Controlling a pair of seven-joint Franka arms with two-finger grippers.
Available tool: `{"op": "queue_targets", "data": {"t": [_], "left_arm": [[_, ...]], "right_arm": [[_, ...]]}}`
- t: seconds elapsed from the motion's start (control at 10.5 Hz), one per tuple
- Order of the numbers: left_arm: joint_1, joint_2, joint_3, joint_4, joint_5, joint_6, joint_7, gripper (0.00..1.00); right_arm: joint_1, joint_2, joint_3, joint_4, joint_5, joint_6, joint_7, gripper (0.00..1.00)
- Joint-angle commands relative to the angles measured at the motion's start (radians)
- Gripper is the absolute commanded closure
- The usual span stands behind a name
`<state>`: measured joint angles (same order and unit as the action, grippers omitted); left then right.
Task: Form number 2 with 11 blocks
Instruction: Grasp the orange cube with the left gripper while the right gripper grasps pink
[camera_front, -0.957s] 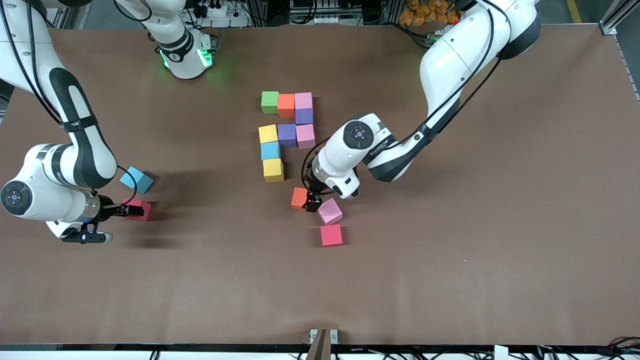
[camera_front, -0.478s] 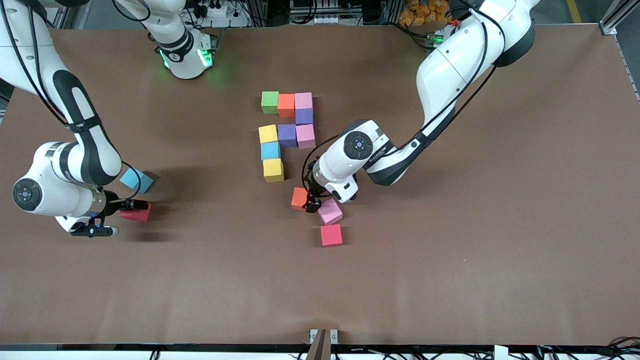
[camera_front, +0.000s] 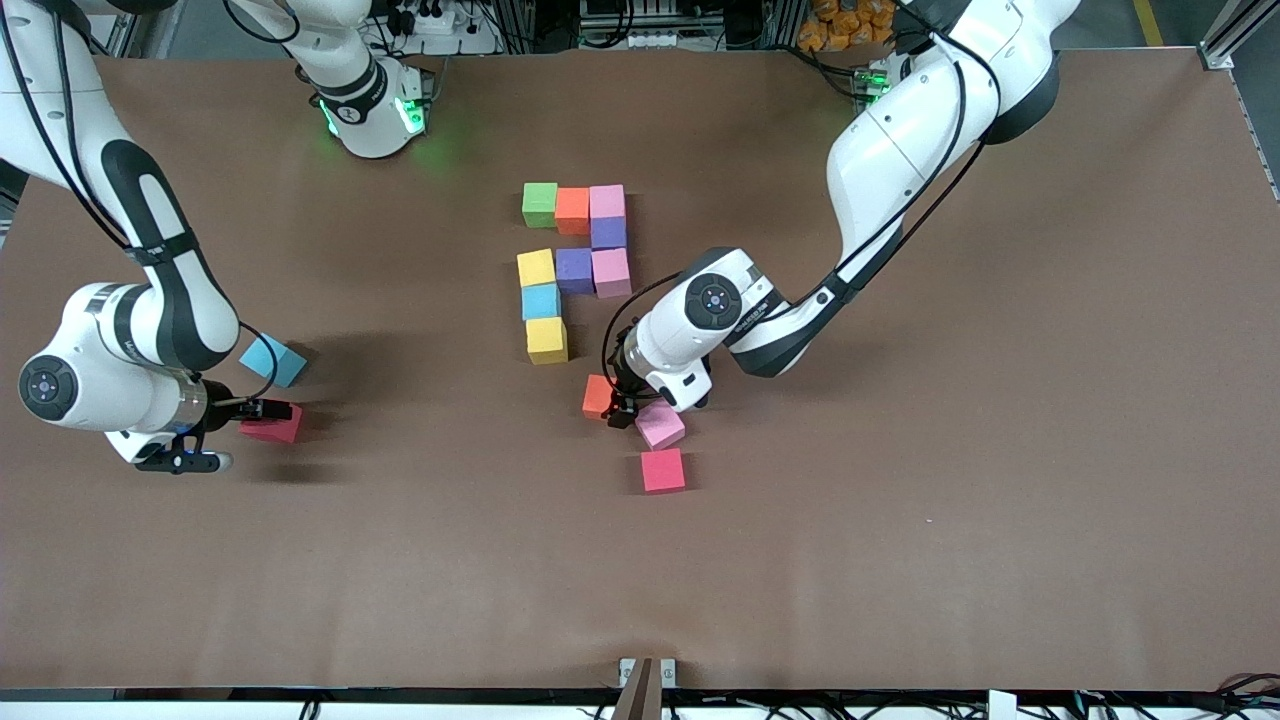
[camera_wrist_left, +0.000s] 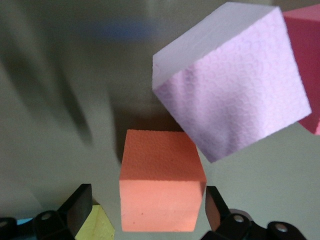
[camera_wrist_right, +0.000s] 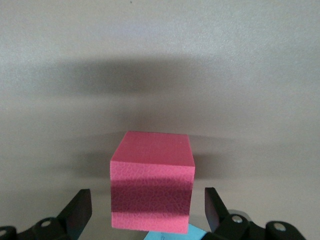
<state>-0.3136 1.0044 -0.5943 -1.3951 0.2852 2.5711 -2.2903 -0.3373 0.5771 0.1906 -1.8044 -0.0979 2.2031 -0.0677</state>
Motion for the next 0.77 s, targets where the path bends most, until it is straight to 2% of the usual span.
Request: {"op": "queue_targets", "data": {"t": [0.0, 0.29, 0.38, 0.48, 0.57, 0.67], "left_arm": [[-0.030, 0.016, 0.022, 0.030, -0.029, 0.006, 0.032, 0.00], [-0.032, 0.026, 0.028, 0.028, -0.031, 0.030, 0.029, 0.00], [-0.032, 0.028, 0.028, 0.028, -0.031, 0.034, 0.029, 0.28], [-0.032, 0.028, 0.028, 0.028, -0.032, 0.034, 0.025, 0.62], [-0.032, 0.026, 0.028, 0.025, -0.061, 0.034, 0.019, 0.79], [-0.033, 0.023, 0.030, 0.021, -0.090, 0.034, 0.014, 0.84]], "right_arm": [[-0.028, -0.022, 0.016, -0.030, -0.011, 0.024, -0.001, 0.00], [-0.026, -0.008, 0.012, -0.032, -0.011, 0.052, 0.002, 0.00], [-0.026, -0.006, 0.012, -0.033, -0.011, 0.052, 0.003, 0.00], [-0.026, -0.003, 0.012, -0.033, -0.011, 0.056, 0.003, 0.00], [-0.026, -0.002, 0.012, -0.036, -0.011, 0.066, 0.003, 0.00], [-0.026, -0.002, 0.012, -0.036, -0.011, 0.064, 0.002, 0.00]]}}
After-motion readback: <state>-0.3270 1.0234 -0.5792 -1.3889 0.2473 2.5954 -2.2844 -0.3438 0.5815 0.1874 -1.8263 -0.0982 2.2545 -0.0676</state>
